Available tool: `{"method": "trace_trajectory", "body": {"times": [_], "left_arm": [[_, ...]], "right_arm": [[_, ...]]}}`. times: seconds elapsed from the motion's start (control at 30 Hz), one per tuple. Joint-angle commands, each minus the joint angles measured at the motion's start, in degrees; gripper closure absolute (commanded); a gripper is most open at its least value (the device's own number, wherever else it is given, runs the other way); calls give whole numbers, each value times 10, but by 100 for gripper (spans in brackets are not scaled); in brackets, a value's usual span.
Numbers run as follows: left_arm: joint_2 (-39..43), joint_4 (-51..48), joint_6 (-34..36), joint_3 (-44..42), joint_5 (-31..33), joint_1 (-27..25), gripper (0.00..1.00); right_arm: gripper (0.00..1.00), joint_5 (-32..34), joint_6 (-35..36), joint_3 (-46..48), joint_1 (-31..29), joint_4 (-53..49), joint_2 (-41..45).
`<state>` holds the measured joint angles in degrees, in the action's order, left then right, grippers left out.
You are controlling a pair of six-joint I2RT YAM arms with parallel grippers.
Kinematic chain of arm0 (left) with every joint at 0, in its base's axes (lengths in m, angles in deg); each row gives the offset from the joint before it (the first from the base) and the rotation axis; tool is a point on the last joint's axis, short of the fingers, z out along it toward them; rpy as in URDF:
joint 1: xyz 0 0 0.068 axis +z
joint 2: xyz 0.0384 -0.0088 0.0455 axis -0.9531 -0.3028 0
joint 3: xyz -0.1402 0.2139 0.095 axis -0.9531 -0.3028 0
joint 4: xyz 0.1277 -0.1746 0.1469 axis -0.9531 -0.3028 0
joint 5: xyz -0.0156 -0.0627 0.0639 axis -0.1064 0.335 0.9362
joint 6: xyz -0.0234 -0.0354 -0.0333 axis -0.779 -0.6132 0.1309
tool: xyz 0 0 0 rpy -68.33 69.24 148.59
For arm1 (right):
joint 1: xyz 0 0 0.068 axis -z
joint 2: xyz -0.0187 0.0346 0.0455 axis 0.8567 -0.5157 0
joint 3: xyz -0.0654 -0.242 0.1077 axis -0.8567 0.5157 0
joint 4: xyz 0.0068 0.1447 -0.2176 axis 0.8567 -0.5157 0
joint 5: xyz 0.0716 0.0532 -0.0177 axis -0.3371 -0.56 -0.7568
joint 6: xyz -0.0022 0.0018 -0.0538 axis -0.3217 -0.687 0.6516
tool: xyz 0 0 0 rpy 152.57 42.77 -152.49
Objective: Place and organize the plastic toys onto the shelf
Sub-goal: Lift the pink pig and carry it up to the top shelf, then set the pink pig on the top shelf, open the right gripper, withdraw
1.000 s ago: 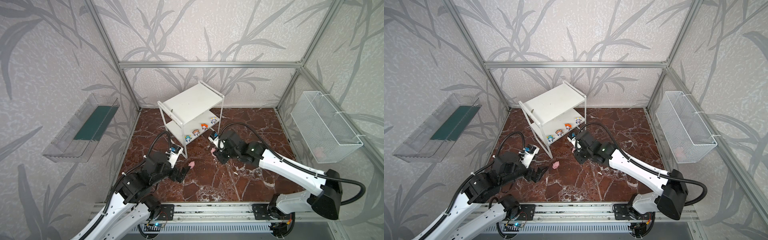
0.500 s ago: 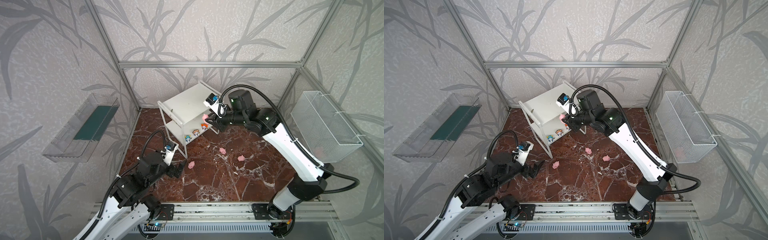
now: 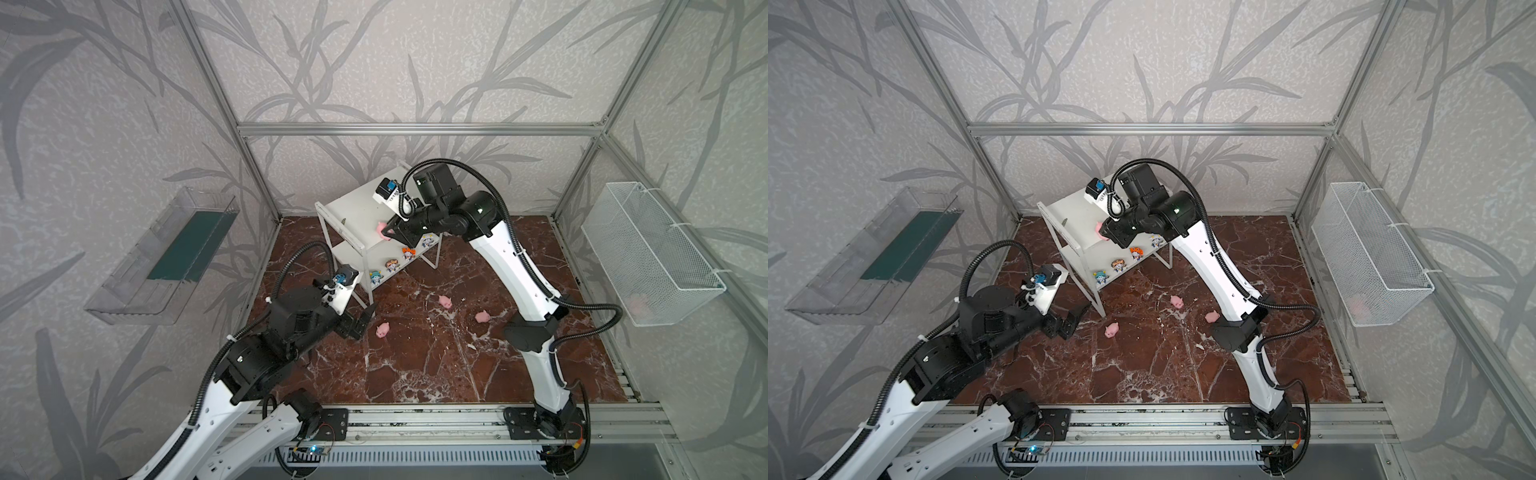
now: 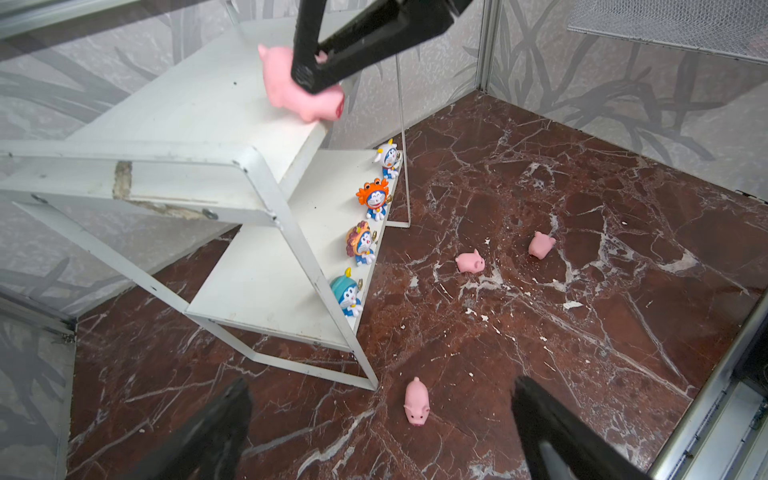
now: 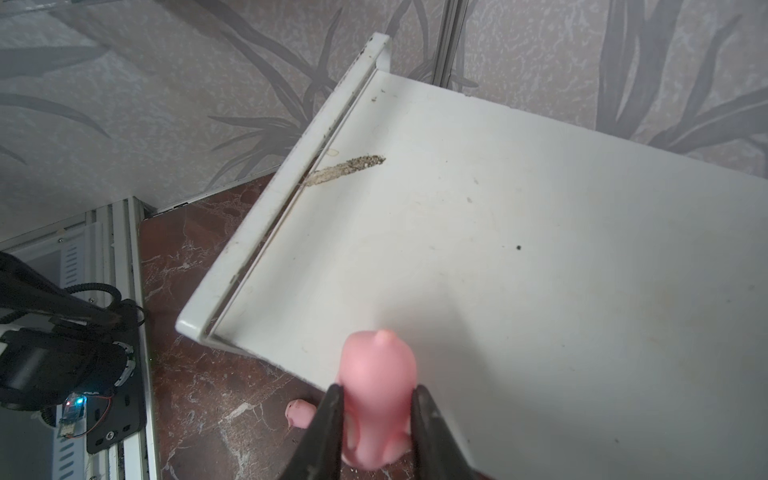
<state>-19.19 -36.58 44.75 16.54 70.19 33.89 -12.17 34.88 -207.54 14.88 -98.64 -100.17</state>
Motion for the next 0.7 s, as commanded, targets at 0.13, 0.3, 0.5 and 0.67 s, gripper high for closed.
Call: {"method": "trace_trajectory", "body": {"times": [0.13,0.3,0.5,0.67], "left_arm": [[10,40,35,16,8,0,1],[16,40,34,2,4,0,1],[31,48,33,-16,5,2,1],[39,44,26,-25,8,2,1]], "right_arm": [[72,-17,2,-19,-15,5,-12],[71,-21,0,-20,-20,33,-19],[71,-23,-5,-21,-25,67,-31],[68,-25,-10,-29,-26,73,-47]]}}
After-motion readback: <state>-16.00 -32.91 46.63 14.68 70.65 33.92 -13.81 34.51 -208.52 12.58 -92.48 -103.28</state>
